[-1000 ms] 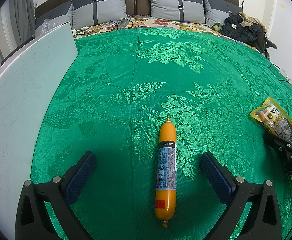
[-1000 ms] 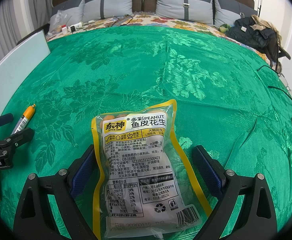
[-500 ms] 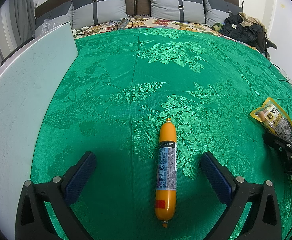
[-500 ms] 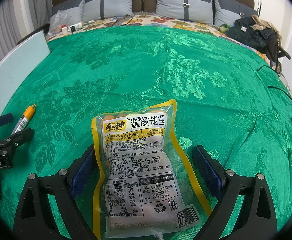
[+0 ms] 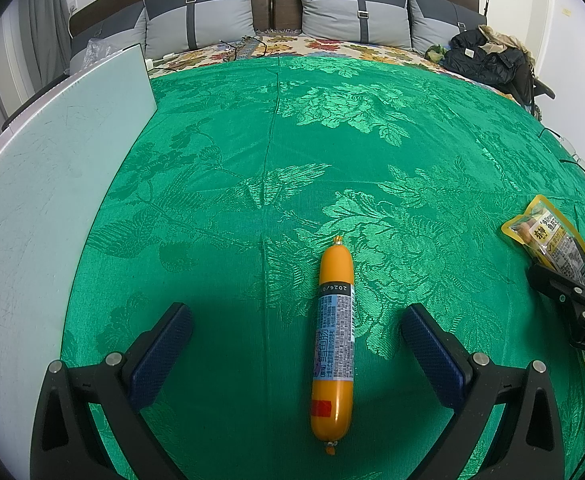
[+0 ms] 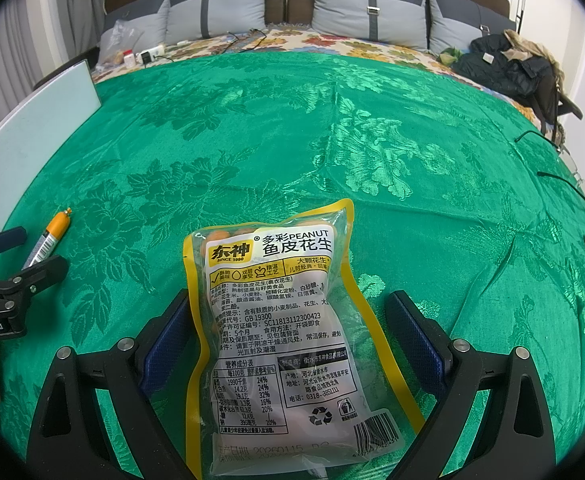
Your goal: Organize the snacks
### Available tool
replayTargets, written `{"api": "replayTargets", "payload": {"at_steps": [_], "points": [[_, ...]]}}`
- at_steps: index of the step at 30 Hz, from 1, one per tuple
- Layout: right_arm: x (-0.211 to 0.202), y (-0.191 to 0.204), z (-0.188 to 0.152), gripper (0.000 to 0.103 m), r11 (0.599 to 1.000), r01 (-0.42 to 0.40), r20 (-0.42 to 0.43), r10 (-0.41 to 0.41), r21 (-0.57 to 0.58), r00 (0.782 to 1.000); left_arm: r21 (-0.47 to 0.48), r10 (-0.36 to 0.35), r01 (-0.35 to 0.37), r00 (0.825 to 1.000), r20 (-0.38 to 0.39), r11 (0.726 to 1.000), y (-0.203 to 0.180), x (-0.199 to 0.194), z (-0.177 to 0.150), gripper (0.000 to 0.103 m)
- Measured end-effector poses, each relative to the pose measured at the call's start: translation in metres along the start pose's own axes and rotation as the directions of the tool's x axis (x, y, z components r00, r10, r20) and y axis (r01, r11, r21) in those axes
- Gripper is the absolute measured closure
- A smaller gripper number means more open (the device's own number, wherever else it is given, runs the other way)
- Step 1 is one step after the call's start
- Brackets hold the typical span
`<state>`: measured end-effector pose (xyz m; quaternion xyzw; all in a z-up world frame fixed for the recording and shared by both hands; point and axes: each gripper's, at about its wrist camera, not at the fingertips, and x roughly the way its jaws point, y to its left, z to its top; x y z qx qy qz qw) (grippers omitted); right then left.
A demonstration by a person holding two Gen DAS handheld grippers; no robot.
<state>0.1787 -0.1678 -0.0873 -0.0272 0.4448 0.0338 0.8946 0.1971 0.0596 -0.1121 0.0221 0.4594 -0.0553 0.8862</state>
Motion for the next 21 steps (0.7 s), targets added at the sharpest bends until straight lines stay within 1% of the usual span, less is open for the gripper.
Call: {"api": "replayTargets", "payload": {"at_steps": [13, 16, 17, 18, 19, 20, 21], "points": [[0.0, 0.0, 0.0, 0.006, 1.0, 0.0, 0.0, 0.0, 0.0, 1.0, -0.001, -0.001, 0.001, 1.0, -0.001, 1.0, 0.0, 0.0, 0.0, 0.0], [0.0, 0.0, 0.0, 0.006, 1.0, 0.0, 0.0, 0.0, 0.0, 1.0, 0.009, -0.016, 0.016, 0.999, -0.033, 1.0, 0.001, -0.001, 0.0, 0.001], [0.0, 0.0, 0.0, 0.006, 1.0, 0.0, 0.0, 0.0, 0.0, 1.0, 0.009, -0.02, 0.02, 0.999, -0.037, 1.0, 0.001, -0.002, -0.001, 0.004], [0.0, 0.0, 0.0, 0.006, 1.0, 0.0, 0.0, 0.0, 0.0, 1.0, 0.013, -0.018, 0.018, 0.999, -0.036, 1.0, 0.001, -0.004, -0.003, 0.011], [0.0, 0.0, 0.0, 0.006, 1.0, 0.0, 0.0, 0.0, 0.0, 1.0, 0.024, -0.018, 0.019, 0.999, -0.035, 1.0, -0.001, -0.007, -0.004, 0.016], [0.0, 0.0, 0.0, 0.006, 1.0, 0.0, 0.0, 0.0, 0.0, 1.0, 0.031, -0.022, 0.023, 0.999, -0.035, 0.999, -0.002, -0.009, -0.004, 0.029], [0.0, 0.0, 0.0, 0.006, 1.0, 0.0, 0.0, 0.0, 0.0, 1.0, 0.043, -0.028, 0.03, 0.999, -0.04, 0.999, -0.004, -0.012, -0.004, 0.049]]}}
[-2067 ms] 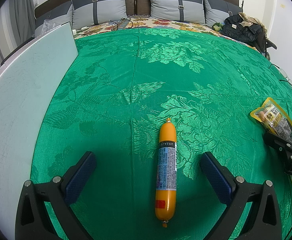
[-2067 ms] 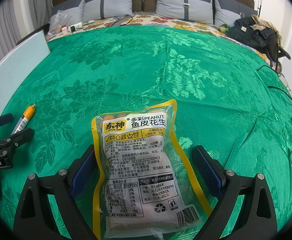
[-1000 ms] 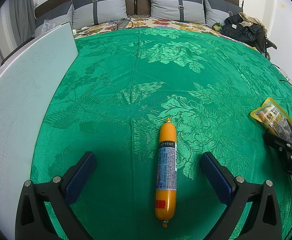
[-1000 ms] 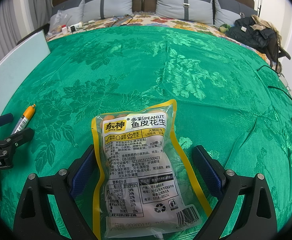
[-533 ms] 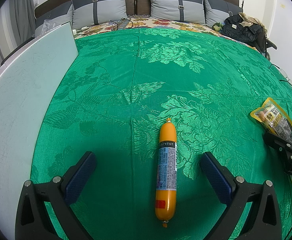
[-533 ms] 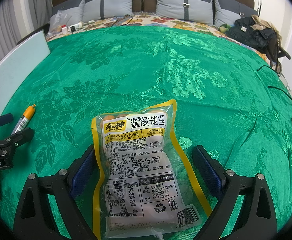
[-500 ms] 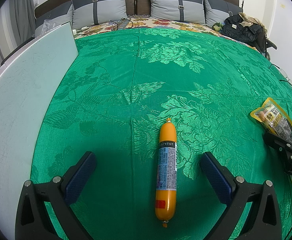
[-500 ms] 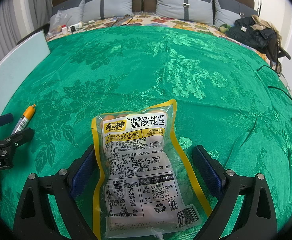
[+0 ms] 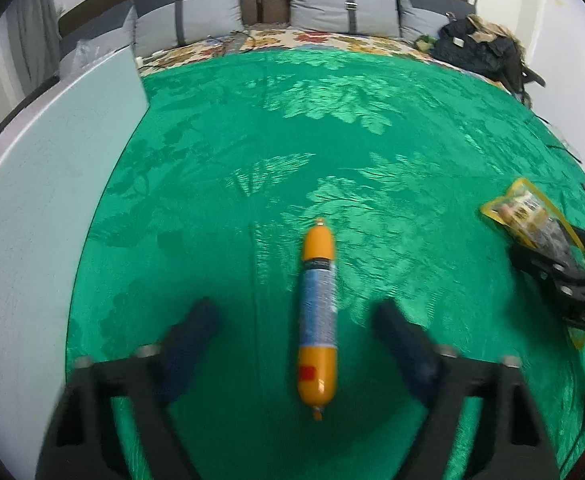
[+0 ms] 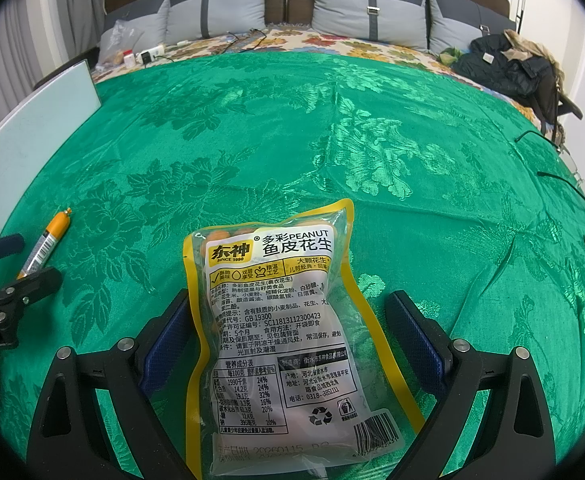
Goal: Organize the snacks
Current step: 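Grasp the orange sausage with the left tool and lift, then carry both snacks over the white box and open both tools to release them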
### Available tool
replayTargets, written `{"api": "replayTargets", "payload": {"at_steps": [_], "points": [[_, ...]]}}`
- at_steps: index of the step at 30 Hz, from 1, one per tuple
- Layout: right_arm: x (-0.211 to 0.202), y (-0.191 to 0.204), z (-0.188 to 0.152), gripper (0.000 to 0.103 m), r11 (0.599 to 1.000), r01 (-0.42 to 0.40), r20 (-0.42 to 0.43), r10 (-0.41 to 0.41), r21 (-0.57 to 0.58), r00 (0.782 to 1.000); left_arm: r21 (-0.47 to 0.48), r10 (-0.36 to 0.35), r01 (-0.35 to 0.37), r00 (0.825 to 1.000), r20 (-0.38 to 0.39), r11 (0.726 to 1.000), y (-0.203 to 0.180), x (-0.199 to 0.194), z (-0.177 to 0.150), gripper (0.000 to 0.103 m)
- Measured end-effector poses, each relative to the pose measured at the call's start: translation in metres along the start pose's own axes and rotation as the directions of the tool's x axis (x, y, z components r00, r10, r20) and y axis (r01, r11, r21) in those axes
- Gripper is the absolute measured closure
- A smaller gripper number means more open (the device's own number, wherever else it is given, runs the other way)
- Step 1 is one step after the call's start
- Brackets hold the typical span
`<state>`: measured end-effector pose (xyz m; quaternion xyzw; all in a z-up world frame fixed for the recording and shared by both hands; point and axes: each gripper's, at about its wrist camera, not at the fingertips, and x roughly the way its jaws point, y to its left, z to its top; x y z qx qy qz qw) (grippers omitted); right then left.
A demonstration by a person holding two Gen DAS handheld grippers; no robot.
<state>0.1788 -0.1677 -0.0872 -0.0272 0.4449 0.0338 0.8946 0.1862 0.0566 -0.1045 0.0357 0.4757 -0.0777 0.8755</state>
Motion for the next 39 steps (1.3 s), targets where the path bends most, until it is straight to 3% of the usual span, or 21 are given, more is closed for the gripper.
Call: {"api": "replayTargets", "payload": {"at_steps": [1, 2, 4, 8, 12, 13, 14, 15, 17, 20, 23, 26, 28, 29, 30, 33, 35, 37, 38, 39], "points": [[0.0, 0.0, 0.0, 0.006, 1.0, 0.0, 0.0, 0.0, 0.0, 1.0, 0.016, -0.006, 0.006, 1.0, -0.006, 1.0, -0.003, -0.002, 0.001, 0.063], [0.0, 0.0, 0.0, 0.006, 1.0, 0.0, 0.0, 0.0, 0.0, 1.0, 0.036, -0.012, 0.013, 1.0, -0.023, 0.999, -0.007, -0.005, 0.001, 0.087], [0.0, 0.0, 0.0, 0.006, 1.0, 0.0, 0.0, 0.0, 0.001, 1.0, 0.029, -0.022, 0.023, 0.999, -0.044, 0.999, -0.006, -0.007, 0.001, 0.088], [0.0, -0.001, 0.0, 0.006, 1.0, 0.0, -0.001, 0.0, 0.004, 1.0, -0.12, -0.142, 0.136, 0.989, -0.042, 0.983, 0.016, -0.023, -0.01, 0.088], [-0.001, 0.003, 0.015, 0.011, 0.998, -0.059, -0.175, 0.054, -0.023, 0.983, -0.189, -0.208, 0.206, 0.978, 0.008, 0.96, 0.029, -0.05, -0.021, 0.088], [-0.002, 0.003, 0.016, 0.015, 0.997, -0.077, -0.202, 0.07, -0.026, 0.977, -0.201, -0.22, 0.219, 0.975, 0.017, 0.955, 0.031, -0.055, -0.021, 0.088], [-0.002, 0.004, 0.016, 0.035, 0.997, -0.075, -0.225, 0.066, -0.032, 0.972, -0.22, -0.24, 0.241, 0.97, 0.032, 0.945, 0.034, -0.063, -0.021, 0.088], [-0.005, 0.004, 0.019, 0.042, 0.996, -0.086, -0.242, 0.075, -0.033, 0.967, -0.234, -0.26, 0.265, 0.964, 0.053, 0.935, 0.037, -0.073, -0.021, 0.088], [-0.006, 0.0, 0.024, 0.046, 0.991, -0.129, -0.291, 0.131, 0.026, 0.948, -0.24, -0.287, 0.302, 0.953, 0.097, 0.923, 0.04, -0.096, -0.018, 0.088], [-0.027, 0.002, 0.034, 0.046, 0.983, -0.161, -0.263, 0.178, 0.086, 0.948, -0.236, -0.315, 0.351, 0.933, 0.176, 0.906, 0.053, -0.139, -0.012, 0.088], [-0.066, 0.025, 0.06, 0.046, 0.932, -0.316, -0.166, 0.345, 0.18, 0.924, -0.254, -0.307, 0.366, 0.92, 0.245, 0.895, 0.083, -0.179, -0.008, 0.088], [-0.101, 0.074, 0.088, 0.046, 0.879, -0.448, -0.095, 0.466, 0.165, 0.88, -0.299, -0.232, 0.311, 0.934, 0.272, 0.902, 0.132, -0.208, -0.013, 0.088], [-0.126, 0.129, 0.11, 0.046, 0.813, -0.568, -0.063, 0.578, 0.127, 0.814, -0.341, -0.15, 0.237, 0.953, 0.264, 0.909, 0.167, -0.217, -0.019, 0.088], [-0.132, 0.148, 0.114, 0.046, 0.792, -0.599, -0.062, 0.608, 0.114, 0.792, -0.372, -0.099, 0.191, 0.963, 0.252, 0.908, 0.188, -0.22, -0.025, 0.088], [-0.138, 0.178, 0.121, 0.046, 0.76, -0.643, -0.071, 0.649, 0.094, 0.757, -0.401, -0.054, 0.147, 0.971, 0.233, 0.904, 0.209, -0.221, -0.031, 0.088], [-0.142, 0.262, 0.128, 0.045, 0.695, -0.718, -0.13, 0.716, 0.04, 0.685, -0.453, 0.085, -0.006, 0.984, 0.155, 0.892, 0.258, -0.214, -0.048, 0.088], [-0.137, 0.307, 0.124, 0.044, 0.694, -0.72, -0.165, 0.709, -0.008, 0.686, -0.461, 0.171, -0.113, 0.982, 0.085, 0.88, 0.283, -0.207, -0.063, 0.084], [-0.127, 0.338, 0.116, 0.04, 0.693, -0.72, -0.197, 0.702, -0.033, 0.685, -0.461, 0.225, -0.182, 0.974, 0.038, 0.869, 0.297, -0.2, -0.077, 0.065], [-0.12, 0.352, 0.111, 0.038, 0.703, -0.709, -0.212, 0.686, -0.05, 0.696, -0.464, 0.255, -0.218, 0.967, 0.017, 0.858, 0.303, -0.2, -0.085, 0.04], [-0.114, 0.363, 0.106, 0.035, 0.716, -0.695, -0.223, 0.667, -0.073, 0.711, -0.47, 0.286, -0.246, 0.958, 0.015, 0.848, 0.307, -0.205, -0.091, 0.023]]}}
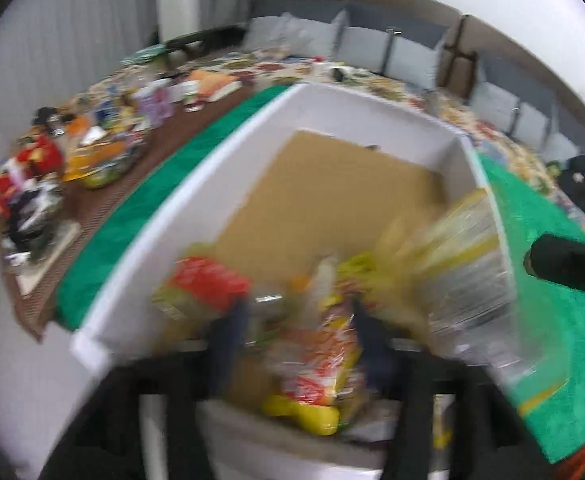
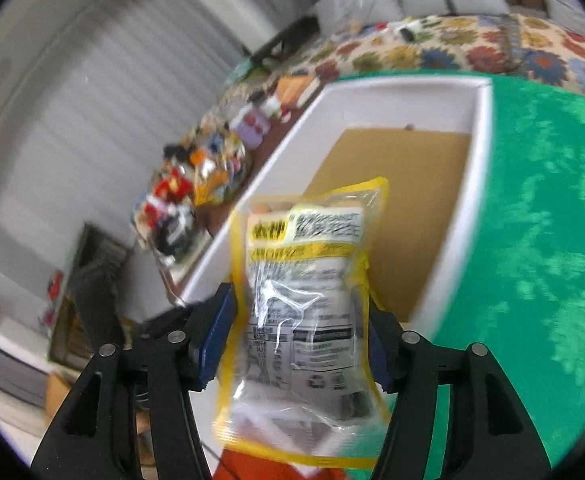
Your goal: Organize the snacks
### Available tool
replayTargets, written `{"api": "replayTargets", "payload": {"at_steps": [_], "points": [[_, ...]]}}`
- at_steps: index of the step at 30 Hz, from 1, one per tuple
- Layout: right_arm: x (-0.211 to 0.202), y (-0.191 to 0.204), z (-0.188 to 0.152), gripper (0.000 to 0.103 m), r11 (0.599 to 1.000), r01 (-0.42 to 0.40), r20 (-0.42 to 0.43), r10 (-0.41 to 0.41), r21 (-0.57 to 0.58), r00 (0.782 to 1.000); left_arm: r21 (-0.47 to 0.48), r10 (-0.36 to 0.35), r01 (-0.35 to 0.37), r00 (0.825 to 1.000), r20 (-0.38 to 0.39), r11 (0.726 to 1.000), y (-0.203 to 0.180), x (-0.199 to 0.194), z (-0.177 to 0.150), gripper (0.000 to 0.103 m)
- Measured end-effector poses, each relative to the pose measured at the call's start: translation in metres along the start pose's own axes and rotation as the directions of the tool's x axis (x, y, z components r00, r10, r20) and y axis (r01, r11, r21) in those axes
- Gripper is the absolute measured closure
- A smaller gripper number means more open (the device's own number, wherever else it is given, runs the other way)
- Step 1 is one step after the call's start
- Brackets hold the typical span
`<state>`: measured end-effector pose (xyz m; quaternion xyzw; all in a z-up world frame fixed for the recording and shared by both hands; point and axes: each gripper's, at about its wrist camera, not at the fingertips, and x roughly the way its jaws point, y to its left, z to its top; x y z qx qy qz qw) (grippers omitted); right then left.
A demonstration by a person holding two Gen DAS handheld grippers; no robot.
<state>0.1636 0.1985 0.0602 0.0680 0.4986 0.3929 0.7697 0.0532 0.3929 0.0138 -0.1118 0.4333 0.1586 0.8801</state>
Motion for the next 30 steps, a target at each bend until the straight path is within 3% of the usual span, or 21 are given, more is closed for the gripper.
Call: {"api": "replayTargets", "payload": {"at_steps": [3, 6, 8, 9, 12, 16, 27, 30], "points": [[0.003, 0.007, -0.012, 0.033, 0.996, 0.07, 0.03, -0.068, -0.055, 0.997, 0.006, 0.057, -0.058, 0.995, 0.085, 0.998, 0.009, -0.017, -0.009, 0.015], [-0.027, 0.018, -0.016, 0.032, 0.975, 0.17, 0.175, -0.145, -0.142, 0.974, 0.028, 0.13, -0.136, 0.982, 0.139, 0.99, 0.007, -0.033, -0.008, 0.011], [-0.056, 0.028, -0.019, 0.016, 0.959, 0.215, 0.286, -0.157, -0.186, 0.945, 0.037, 0.17, -0.18, 0.968, 0.186, 0.983, 0.003, -0.042, -0.004, 0.006], [-0.062, 0.032, -0.017, 0.014, 0.956, 0.222, 0.312, -0.155, -0.193, 0.937, 0.02, 0.211, -0.22, 0.956, 0.204, 0.975, 0.0, -0.049, -0.003, 0.0], [-0.066, 0.034, -0.011, 0.014, 0.963, 0.21, 0.271, -0.159, -0.171, 0.949, -0.024, 0.289, -0.291, 0.932, 0.22, 0.956, -0.002, -0.063, -0.002, 0.0], [-0.056, 0.032, -0.016, 0.014, 0.95, 0.275, 0.21, -0.242, -0.145, 0.947, 0.012, 0.306, -0.313, 0.935, 0.178, 0.95, -0.005, -0.062, -0.004, 0.0], [-0.047, 0.04, -0.027, 0.014, 0.94, 0.296, 0.186, -0.264, -0.17, 0.946, -0.01, 0.254, -0.255, 0.956, 0.146, 0.967, -0.01, -0.071, -0.005, 0.0], [-0.044, 0.04, -0.028, 0.014, 0.94, 0.294, 0.18, -0.263, -0.171, 0.948, -0.042, 0.214, -0.21, 0.965, 0.153, 0.977, -0.006, -0.074, -0.007, 0.0]]}}
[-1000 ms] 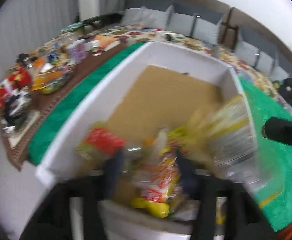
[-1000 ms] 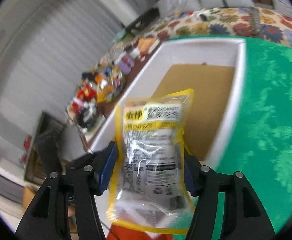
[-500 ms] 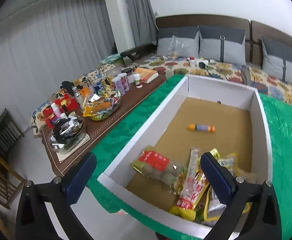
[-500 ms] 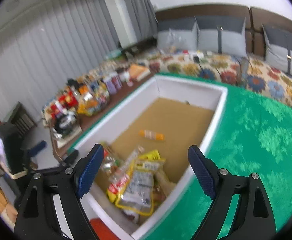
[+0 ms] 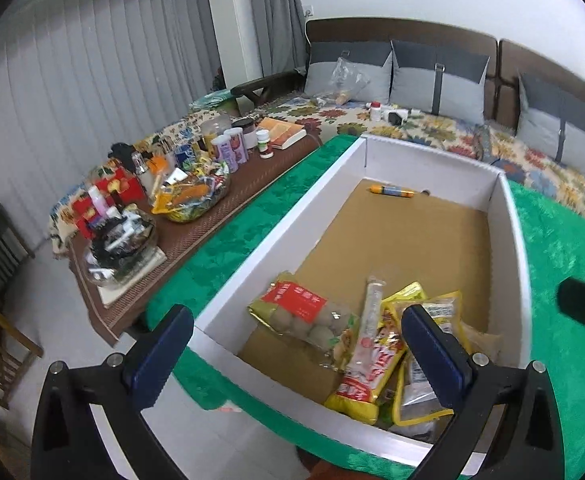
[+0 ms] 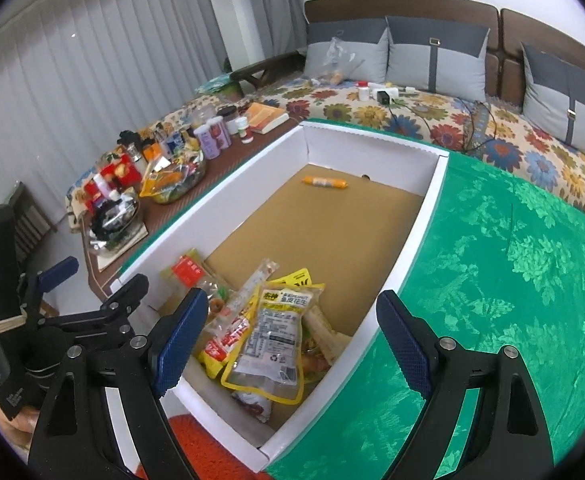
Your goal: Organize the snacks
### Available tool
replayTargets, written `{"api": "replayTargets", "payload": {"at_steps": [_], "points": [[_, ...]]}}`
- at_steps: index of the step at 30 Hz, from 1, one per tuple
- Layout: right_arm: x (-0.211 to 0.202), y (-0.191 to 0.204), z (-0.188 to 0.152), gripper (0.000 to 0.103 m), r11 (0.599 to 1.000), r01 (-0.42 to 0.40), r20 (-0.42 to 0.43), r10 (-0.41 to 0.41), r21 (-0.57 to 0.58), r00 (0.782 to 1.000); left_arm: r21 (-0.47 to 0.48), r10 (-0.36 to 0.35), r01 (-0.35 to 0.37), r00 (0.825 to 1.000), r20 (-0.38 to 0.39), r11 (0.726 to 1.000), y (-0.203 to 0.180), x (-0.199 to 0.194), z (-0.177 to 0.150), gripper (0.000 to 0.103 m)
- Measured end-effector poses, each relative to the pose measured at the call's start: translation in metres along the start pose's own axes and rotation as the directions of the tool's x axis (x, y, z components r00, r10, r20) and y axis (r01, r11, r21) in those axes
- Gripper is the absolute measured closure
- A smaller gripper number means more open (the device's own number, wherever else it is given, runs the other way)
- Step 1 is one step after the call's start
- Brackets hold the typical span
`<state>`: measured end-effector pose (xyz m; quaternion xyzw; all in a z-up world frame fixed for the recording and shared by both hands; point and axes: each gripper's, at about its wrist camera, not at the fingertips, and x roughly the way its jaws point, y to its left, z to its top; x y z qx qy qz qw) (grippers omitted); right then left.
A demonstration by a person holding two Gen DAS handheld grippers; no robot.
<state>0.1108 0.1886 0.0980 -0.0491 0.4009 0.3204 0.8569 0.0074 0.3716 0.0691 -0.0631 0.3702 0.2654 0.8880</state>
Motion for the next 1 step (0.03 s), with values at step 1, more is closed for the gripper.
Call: {"api": "replayTargets", "payload": {"at_steps": [1], "points": [[0.0008, 0.0008, -0.0004, 0.014, 1.0, -0.002, -0.002, 0.002, 0.0, 1.0, -0.006, -0.004, 0.004, 1.0, 0.005, 1.0, -0.0001, -0.0016, 0.0003, 0.0]]}}
